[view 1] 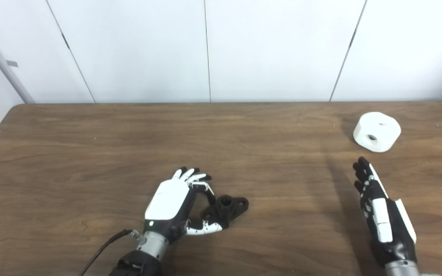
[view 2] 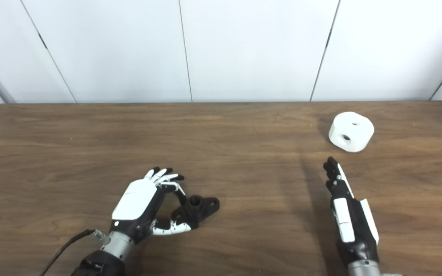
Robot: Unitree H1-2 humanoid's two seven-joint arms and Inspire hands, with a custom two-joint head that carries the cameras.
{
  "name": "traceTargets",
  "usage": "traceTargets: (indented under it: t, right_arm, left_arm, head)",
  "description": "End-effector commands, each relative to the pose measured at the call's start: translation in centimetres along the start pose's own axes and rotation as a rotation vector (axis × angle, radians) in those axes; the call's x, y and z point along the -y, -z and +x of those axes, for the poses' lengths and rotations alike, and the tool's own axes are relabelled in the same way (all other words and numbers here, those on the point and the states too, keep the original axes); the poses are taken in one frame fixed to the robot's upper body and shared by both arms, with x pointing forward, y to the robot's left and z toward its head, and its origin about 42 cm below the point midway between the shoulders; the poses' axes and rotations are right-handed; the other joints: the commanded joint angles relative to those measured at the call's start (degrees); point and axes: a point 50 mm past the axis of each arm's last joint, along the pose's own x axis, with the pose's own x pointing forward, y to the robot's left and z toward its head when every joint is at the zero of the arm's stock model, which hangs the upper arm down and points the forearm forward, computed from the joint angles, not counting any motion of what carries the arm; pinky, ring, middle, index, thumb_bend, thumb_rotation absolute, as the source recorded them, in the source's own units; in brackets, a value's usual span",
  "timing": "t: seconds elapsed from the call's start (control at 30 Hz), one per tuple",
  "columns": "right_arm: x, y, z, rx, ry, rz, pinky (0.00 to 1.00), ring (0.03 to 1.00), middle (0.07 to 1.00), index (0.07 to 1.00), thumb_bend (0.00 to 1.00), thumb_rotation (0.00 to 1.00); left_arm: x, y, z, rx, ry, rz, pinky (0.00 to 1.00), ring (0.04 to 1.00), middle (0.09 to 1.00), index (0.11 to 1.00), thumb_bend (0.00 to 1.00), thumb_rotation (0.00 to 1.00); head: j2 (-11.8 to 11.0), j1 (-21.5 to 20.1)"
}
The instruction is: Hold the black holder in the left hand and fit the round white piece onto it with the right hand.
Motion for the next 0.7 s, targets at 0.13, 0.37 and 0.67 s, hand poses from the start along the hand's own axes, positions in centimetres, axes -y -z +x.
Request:
traceTargets:
  t: [0.13,0.37,0.67]
  right_arm:
    - [0.2,-1.7,0.9,0.086,0.067,-0.023,1.00,0.990,0.953,0.930,0.61,0.83]
    - [2.3,-3.8,2.8,0.108,0.188,-0.294,0.88,0.918,0.910,0.878,0.67,0.61]
    - [5.6,-6.8,6.2,0.111,0.327,-0.436,0.92,0.903,0.881,0.828,0.78,0.42]
  left_arm:
    - [0.0,-0.3,0.2,0.037,0.014,0.020,1.00,0.935,0.833,0.486,0.52,0.05]
    - [-0.2,0.1,0.4,0.041,0.016,0.022,1.00,0.933,0.833,0.486,0.52,0.05]
    - [-0.3,1.2,0.3,0.046,0.019,0.032,1.00,0.923,0.828,0.486,0.52,0.05]
  head:
    - [-0.11,-0.60]
    - [-0.75,-1.95]
    - [-1.95,-7.92]
